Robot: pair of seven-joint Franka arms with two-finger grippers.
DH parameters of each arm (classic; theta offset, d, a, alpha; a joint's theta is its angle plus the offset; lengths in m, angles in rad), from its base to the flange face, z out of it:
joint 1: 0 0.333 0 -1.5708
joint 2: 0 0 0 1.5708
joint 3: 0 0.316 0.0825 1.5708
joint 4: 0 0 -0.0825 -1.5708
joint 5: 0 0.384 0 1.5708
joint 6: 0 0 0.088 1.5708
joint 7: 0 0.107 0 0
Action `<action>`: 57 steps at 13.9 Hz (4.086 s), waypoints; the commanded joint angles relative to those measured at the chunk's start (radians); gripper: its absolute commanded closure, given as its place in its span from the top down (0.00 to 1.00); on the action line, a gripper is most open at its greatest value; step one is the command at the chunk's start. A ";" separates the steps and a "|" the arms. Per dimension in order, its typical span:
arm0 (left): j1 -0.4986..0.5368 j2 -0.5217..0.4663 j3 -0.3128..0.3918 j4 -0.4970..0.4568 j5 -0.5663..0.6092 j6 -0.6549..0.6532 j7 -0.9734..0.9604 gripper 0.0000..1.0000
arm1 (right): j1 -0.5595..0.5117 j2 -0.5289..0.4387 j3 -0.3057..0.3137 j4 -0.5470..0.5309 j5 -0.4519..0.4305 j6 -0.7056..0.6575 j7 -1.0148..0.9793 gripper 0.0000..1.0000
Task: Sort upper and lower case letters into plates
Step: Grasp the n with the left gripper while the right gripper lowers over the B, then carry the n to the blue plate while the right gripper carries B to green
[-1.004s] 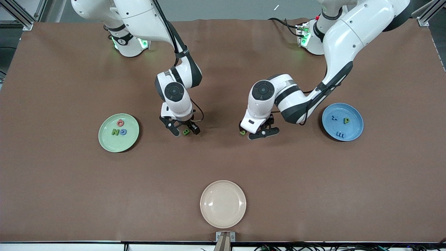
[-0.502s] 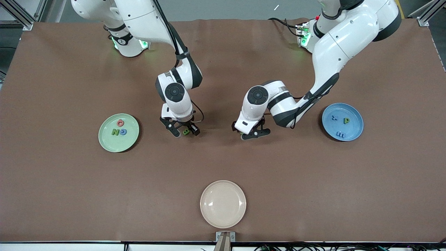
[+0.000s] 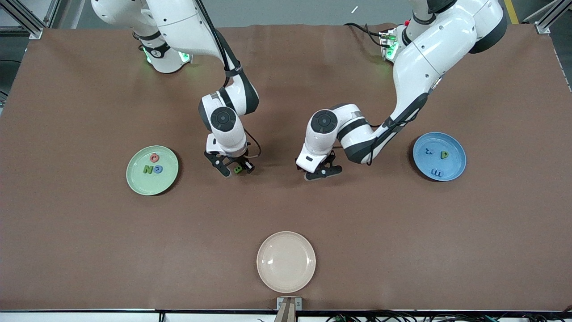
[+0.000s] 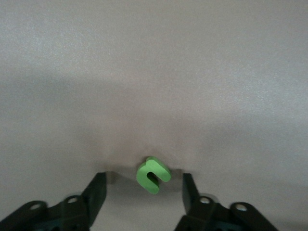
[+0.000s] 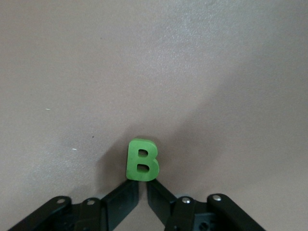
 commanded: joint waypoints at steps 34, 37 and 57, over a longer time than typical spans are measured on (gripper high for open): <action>0.344 -0.128 -0.228 -0.125 -0.005 -0.187 0.206 0.01 | -0.042 0.019 -0.003 0.022 0.013 -0.067 -0.126 0.71; 0.582 -0.219 -0.354 -0.297 0.000 -0.201 0.355 0.01 | -0.043 0.019 -0.004 0.022 0.013 -0.069 -0.129 0.45; 1.479 -0.191 -0.534 -0.668 0.365 -0.079 1.137 0.03 | -0.430 -0.162 -0.055 0.001 -0.043 -0.412 -0.845 0.01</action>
